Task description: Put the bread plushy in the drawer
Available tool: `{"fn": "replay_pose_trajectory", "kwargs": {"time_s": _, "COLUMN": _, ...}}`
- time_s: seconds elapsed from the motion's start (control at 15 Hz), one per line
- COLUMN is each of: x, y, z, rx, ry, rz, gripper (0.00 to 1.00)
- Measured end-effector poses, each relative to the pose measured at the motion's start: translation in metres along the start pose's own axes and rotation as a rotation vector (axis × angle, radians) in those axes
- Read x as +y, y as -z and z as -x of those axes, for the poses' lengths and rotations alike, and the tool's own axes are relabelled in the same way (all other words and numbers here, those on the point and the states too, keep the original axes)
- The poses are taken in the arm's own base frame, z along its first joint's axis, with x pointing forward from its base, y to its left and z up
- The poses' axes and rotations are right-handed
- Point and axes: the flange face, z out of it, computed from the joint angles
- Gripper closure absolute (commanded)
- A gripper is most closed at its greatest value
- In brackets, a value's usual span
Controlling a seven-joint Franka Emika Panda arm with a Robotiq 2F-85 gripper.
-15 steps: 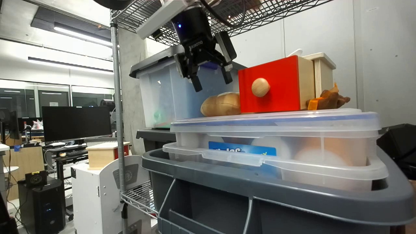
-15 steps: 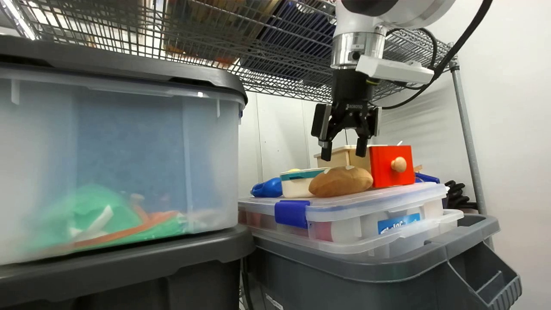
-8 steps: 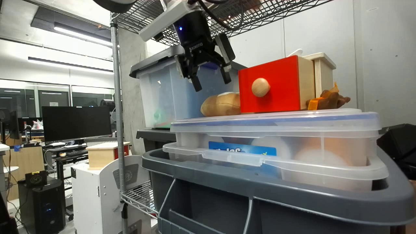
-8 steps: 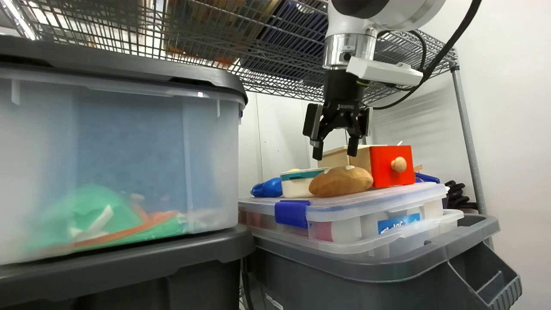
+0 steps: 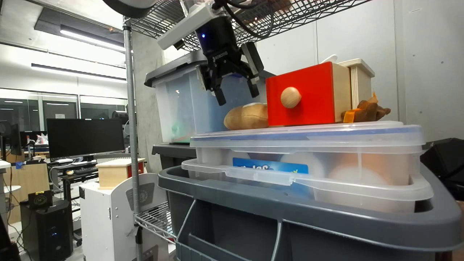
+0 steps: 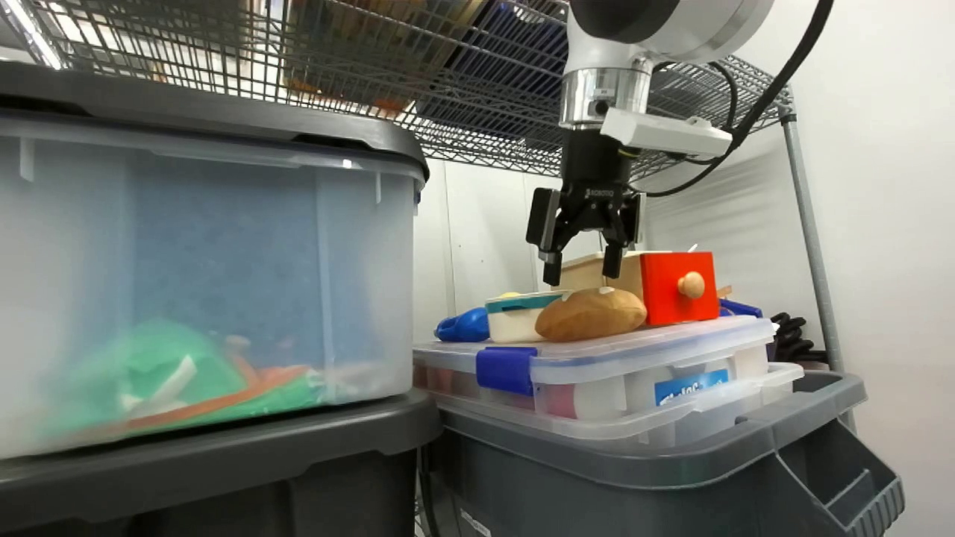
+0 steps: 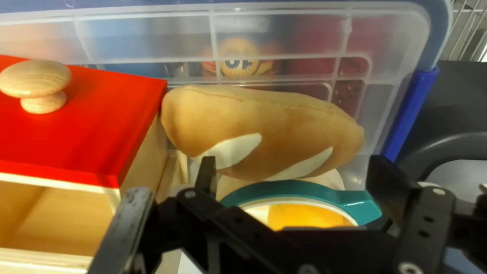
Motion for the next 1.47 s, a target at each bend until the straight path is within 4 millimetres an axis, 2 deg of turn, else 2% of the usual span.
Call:
{"fn": "replay_pose_trajectory", "kwargs": {"time_s": 0.27, "x": 0.005, "y": -0.009, "z": 0.002, "rx": -0.016, "ry": -0.002, "rz": 0.002, "gripper": 0.0}}
{"fn": "replay_pose_trajectory", "kwargs": {"time_s": 0.33, "x": 0.006, "y": -0.011, "z": 0.002, "rx": -0.019, "ry": -0.002, "rz": 0.003, "gripper": 0.1}}
{"fn": "replay_pose_trajectory", "kwargs": {"time_s": 0.4, "x": 0.007, "y": -0.013, "z": 0.002, "rx": -0.023, "ry": -0.002, "rz": 0.004, "gripper": 0.26}}
{"fn": "replay_pose_trajectory", "kwargs": {"time_s": 0.6, "x": 0.009, "y": -0.017, "z": 0.003, "rx": -0.031, "ry": 0.001, "rz": 0.004, "gripper": 0.51}}
{"fn": "replay_pose_trajectory", "kwargs": {"time_s": 1.07, "x": 0.01, "y": -0.013, "z": -0.001, "rx": -0.02, "ry": 0.012, "rz": 0.005, "gripper": 0.99}}
{"fn": "replay_pose_trajectory", "kwargs": {"time_s": 1.47, "x": 0.008, "y": -0.012, "z": -0.002, "rx": -0.016, "ry": 0.019, "rz": 0.003, "gripper": 0.99}}
